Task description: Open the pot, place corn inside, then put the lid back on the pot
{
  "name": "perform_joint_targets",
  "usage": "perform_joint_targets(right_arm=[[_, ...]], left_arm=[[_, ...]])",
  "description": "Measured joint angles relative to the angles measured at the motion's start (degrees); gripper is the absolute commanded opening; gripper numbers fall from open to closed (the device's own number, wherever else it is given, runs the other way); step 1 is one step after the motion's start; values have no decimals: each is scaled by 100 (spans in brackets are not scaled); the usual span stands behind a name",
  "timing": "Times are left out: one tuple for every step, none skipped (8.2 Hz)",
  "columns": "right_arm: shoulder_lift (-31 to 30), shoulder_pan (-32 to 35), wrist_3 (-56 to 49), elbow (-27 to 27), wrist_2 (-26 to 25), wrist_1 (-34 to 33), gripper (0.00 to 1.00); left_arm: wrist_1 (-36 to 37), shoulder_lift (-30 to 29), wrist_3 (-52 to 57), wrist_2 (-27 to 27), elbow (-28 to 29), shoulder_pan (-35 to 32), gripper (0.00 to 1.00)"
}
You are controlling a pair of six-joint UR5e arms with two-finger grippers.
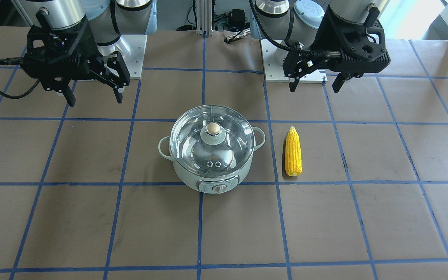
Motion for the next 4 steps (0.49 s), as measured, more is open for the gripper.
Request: perform_joint_targets(right_arm=[[4, -3, -13, -2, -7, 1, 100], [13, -14, -22, -3, -10, 0, 100], [18, -21, -25, -1, -11, -1, 100], [28, -22, -8, 1, -7, -13, 100]], left_arm=[[0, -2, -31, 1, -3, 0, 100], [-3, -5, -39, 0, -7, 0, 100], [-5, -17, 3, -24, -7, 4, 100], [-7, -30, 142, -103, -9, 18, 100]])
